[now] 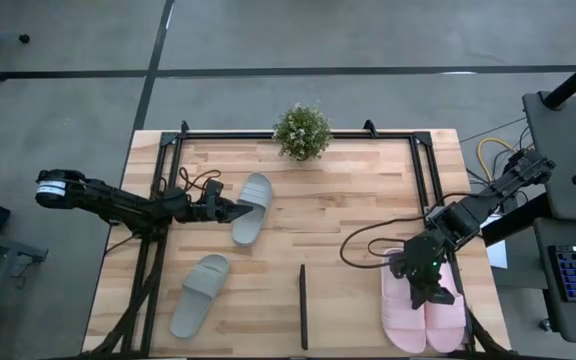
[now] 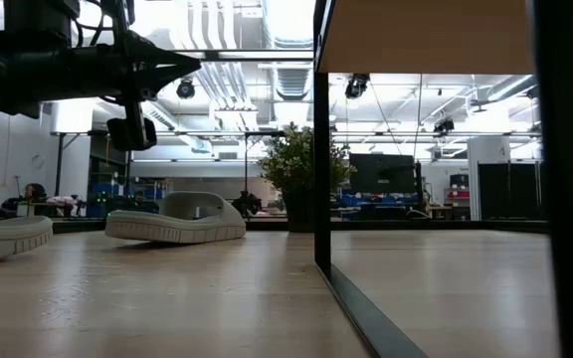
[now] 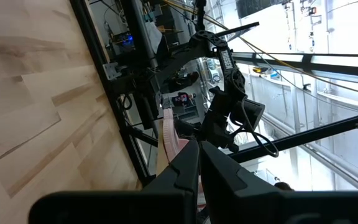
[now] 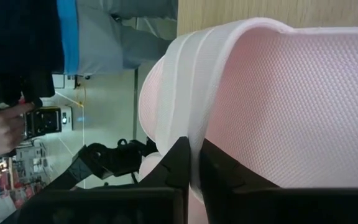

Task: Pick and place slides into the shelf
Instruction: Put the pink slide on the shelf, then put the top gray slide on the shelf

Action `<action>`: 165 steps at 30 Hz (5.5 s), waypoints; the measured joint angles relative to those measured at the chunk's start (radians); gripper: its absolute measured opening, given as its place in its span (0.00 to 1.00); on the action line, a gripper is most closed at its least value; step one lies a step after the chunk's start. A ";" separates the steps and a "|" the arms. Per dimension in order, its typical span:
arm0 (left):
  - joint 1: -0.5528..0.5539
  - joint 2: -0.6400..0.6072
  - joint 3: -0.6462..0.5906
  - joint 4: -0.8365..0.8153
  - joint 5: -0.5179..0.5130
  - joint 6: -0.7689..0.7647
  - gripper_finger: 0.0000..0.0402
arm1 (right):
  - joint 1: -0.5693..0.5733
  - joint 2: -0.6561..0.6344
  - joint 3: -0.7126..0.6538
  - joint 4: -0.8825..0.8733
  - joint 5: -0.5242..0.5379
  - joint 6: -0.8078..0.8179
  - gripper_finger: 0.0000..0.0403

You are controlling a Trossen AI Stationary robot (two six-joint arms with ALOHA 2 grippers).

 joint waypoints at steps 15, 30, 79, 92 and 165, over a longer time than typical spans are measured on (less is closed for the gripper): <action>0.000 0.000 -0.002 0.000 0.019 0.000 0.00 | 0.000 -0.001 -0.002 -0.017 -0.017 -0.013 0.23; 0.000 0.000 0.000 0.001 0.064 0.000 0.00 | -0.003 -0.001 -0.002 -0.023 -0.022 -0.014 0.44; -0.009 0.224 0.075 0.092 0.159 -0.158 0.42 | -0.500 0.108 -0.002 0.443 0.267 -0.006 0.48; -0.027 0.209 0.064 0.088 0.028 -0.187 0.42 | -0.534 0.094 -0.002 0.458 0.379 0.065 0.48; -0.052 0.186 0.066 -0.528 -0.678 -0.517 0.42 | -0.591 0.095 -0.001 0.711 0.338 0.032 0.48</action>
